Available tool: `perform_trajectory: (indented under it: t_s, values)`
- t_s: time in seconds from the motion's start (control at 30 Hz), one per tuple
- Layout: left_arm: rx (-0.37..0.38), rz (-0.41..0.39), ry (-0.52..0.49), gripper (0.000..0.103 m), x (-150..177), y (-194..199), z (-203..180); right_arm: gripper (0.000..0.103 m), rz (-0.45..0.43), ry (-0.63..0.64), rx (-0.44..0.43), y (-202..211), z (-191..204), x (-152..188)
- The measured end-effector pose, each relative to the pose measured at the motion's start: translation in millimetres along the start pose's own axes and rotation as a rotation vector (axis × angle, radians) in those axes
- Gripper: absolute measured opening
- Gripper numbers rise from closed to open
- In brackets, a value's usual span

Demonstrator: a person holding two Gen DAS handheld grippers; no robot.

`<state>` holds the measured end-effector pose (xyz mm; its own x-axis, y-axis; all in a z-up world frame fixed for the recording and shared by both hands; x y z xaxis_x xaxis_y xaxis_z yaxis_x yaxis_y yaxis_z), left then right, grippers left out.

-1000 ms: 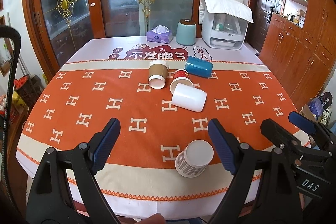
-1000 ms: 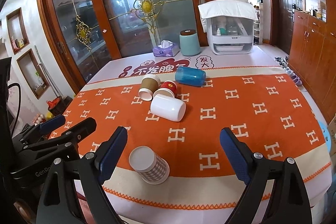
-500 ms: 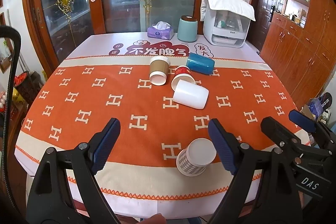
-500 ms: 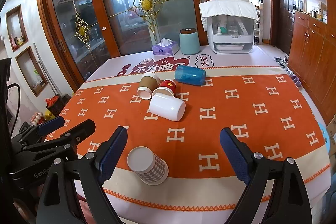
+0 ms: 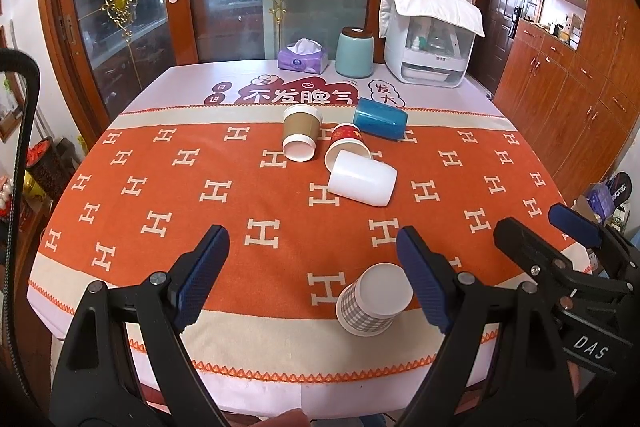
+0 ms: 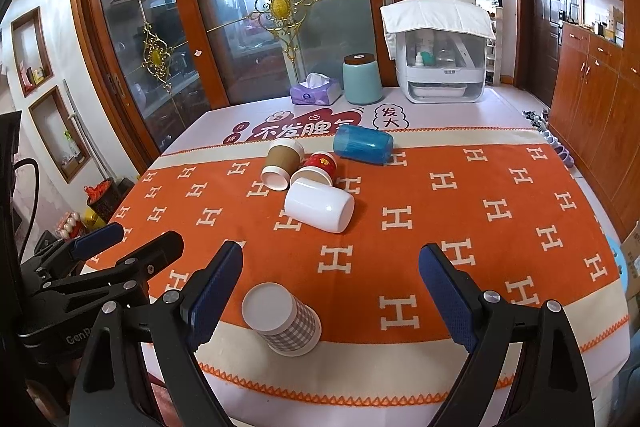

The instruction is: Flip cup upside down

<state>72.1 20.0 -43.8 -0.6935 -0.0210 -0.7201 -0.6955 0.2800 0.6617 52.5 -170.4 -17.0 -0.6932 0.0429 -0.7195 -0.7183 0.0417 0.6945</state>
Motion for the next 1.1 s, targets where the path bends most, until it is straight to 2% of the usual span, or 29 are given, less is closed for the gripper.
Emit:
perform_trajectory:
  t_s: [1.1]
  values:
    - [0.003, 0.004, 0.003, 0.084, 4.2, -1.1, 2.9, 0.091, 0.001, 0.002, 0.001, -1.0, 2.2, 0.3]
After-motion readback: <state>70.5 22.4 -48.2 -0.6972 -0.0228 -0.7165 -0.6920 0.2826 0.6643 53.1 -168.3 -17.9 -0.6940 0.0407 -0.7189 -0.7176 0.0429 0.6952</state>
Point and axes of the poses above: each gripper's, at about its wrist camera, not at the fingertips, and y roughly against the way its jaws point, z to its left, x to its underside, the point moved 10 cm from there along -y, roughly the way its jaws point, and after that the axes turned 15 degrees about x, right-handed, at the moved point
